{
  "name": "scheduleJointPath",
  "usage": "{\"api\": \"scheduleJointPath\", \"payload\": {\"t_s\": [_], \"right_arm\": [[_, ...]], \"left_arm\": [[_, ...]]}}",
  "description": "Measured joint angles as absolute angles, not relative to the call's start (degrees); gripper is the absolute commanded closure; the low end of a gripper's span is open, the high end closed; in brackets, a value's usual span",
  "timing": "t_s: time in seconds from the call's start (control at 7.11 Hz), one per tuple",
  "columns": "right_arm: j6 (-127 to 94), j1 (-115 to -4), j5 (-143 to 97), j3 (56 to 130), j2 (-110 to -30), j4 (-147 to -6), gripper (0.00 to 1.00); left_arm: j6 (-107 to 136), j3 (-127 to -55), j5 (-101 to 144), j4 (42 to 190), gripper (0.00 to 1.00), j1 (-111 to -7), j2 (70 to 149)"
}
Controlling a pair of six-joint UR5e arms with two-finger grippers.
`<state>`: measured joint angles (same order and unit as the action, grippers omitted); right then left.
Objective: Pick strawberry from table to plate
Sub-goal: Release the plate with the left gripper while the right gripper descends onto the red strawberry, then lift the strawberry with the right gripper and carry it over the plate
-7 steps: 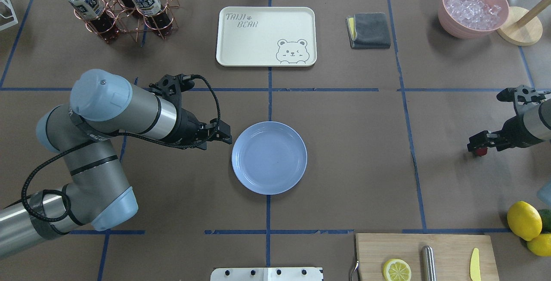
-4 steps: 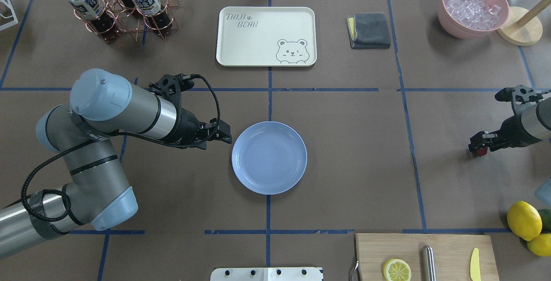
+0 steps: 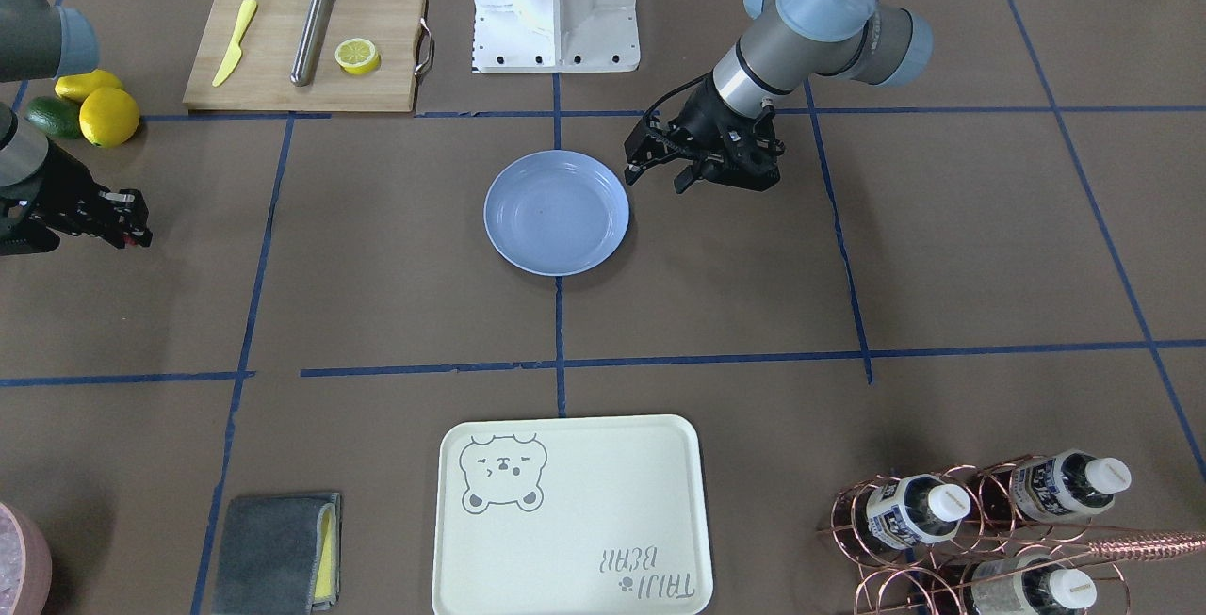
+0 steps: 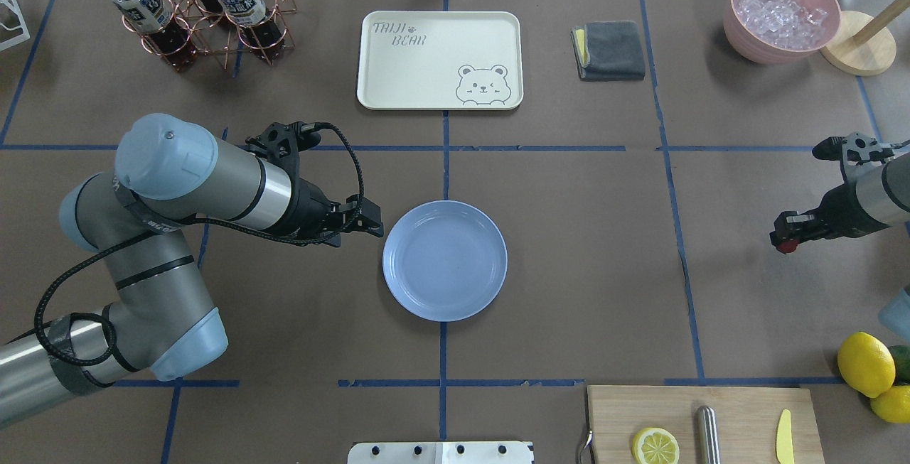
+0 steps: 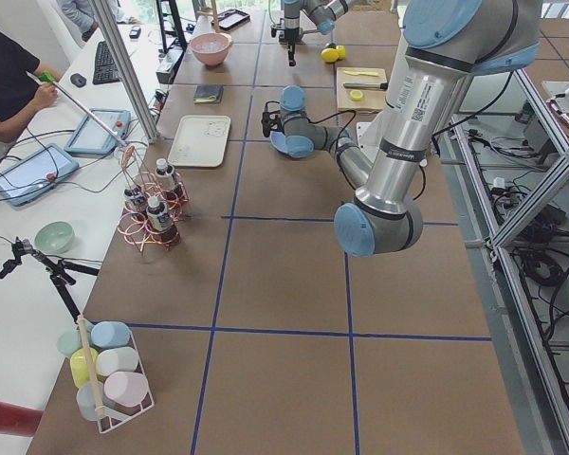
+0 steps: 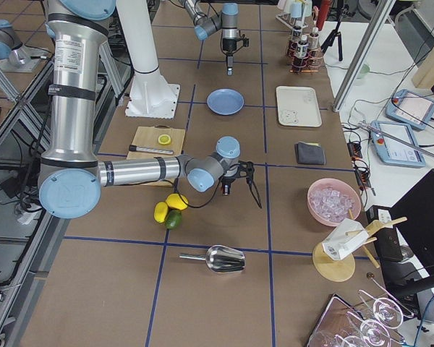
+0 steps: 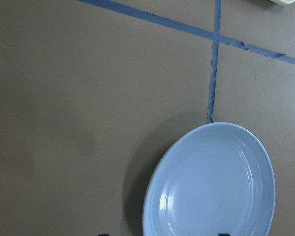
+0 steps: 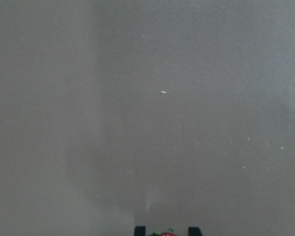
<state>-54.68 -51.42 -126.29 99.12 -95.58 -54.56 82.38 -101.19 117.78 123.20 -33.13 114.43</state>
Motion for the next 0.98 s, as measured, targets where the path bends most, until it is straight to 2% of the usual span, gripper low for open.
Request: {"api": "scheduleJointPath", "payload": {"t_s": [0.14, 0.42, 0.7, 0.98], "right_arm": [[-62.77, -48.89, -126.18, 102.07, -93.15, -54.74, 1.00], [-79.13, -42.35, -123.51, 104.27, -83.38, -55.39, 1.00], [-90.72, -34.62, -116.49, 104.14, -70.13, -63.20, 1.00], [-95.98, -28.69, -108.73, 100.62, -58.56, -71.01, 1.00]], "left_arm": [[82.36, -101.70, 117.77, 123.16, 0.21, -33.31, 114.28], [82.34, -103.33, 117.77, 123.14, 0.20, -34.20, 113.38], [82.28, -104.08, 117.83, 123.15, 0.16, -35.54, 112.70], [82.27, -105.16, 117.86, 123.23, 0.14, -36.06, 112.01]]}}
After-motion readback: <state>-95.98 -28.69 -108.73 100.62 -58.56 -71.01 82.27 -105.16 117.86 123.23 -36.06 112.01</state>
